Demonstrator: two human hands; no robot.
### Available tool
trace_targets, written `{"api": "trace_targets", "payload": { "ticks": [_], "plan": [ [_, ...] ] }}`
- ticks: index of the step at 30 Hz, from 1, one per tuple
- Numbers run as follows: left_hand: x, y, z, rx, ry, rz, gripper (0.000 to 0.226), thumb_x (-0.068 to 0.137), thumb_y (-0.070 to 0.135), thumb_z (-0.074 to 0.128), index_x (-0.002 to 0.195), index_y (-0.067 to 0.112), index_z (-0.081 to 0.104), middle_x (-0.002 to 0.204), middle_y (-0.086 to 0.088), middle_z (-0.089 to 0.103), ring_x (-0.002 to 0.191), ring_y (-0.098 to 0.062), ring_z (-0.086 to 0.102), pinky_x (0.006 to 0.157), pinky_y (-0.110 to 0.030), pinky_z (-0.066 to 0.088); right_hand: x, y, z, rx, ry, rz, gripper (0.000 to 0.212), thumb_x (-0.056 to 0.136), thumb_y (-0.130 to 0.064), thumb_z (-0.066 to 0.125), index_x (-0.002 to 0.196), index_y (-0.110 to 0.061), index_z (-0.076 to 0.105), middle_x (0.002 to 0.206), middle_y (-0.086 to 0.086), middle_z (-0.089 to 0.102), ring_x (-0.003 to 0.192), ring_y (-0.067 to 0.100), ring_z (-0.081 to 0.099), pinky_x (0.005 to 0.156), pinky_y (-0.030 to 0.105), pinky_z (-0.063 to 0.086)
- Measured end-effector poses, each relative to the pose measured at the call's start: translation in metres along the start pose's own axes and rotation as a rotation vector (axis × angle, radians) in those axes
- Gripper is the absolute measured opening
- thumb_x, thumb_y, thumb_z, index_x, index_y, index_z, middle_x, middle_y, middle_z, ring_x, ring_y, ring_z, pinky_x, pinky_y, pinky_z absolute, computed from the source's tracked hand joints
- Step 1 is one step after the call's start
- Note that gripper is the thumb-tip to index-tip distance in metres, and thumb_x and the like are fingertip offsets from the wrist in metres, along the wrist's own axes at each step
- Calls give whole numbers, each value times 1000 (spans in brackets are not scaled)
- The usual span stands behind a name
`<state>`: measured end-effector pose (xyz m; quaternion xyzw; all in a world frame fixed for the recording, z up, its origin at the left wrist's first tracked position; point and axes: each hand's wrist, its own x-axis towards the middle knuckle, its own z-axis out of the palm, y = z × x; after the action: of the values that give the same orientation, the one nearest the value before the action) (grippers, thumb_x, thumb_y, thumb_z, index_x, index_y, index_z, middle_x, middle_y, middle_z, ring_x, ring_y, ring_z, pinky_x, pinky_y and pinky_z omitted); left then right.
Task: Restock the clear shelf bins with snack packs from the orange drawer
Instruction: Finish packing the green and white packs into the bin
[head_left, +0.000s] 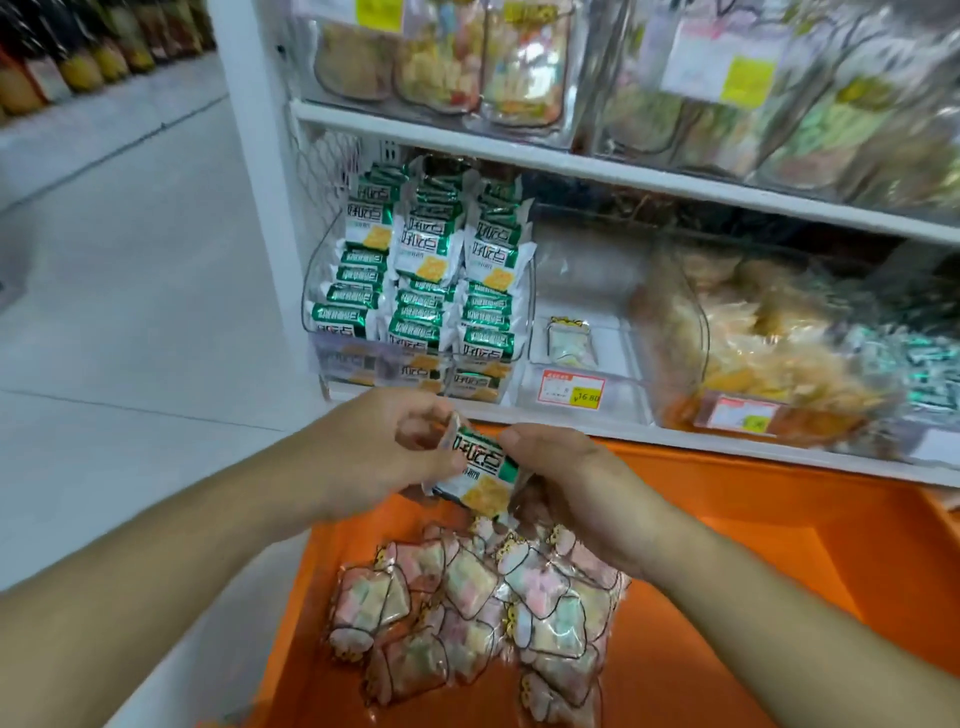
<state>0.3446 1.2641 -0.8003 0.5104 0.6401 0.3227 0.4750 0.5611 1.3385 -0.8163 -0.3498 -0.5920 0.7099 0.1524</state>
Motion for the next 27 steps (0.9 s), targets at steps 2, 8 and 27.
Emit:
{"api": "trace_targets", "payload": {
  "ticks": [2,8,27],
  "plan": [
    [2,8,-3,-62,40,-3,20,92,25,79,110,24,70,102,10,80,94,-15,77,77,-39,65,0,-8,1,-131,96,-59,19,96,-35,75,107,-21,69,85,7,70,67,34,65,66,46,52],
    [14,20,-20,-18,260,49,27,93,27,79,115,37,68,101,20,76,90,-5,74,76,-28,64,30,-38,9,-561,373,-280,25,89,-34,84,106,-40,67,107,-20,66,74,6,65,68,26,56],
    [61,-4,-83,315,783,177,43,96,19,63,133,36,49,126,21,46,112,-2,49,88,-25,50,254,-113,48,-1075,629,-563,35,91,-51,76,124,-37,72,95,-15,62,101,22,60,102,45,42]
  ]
}}
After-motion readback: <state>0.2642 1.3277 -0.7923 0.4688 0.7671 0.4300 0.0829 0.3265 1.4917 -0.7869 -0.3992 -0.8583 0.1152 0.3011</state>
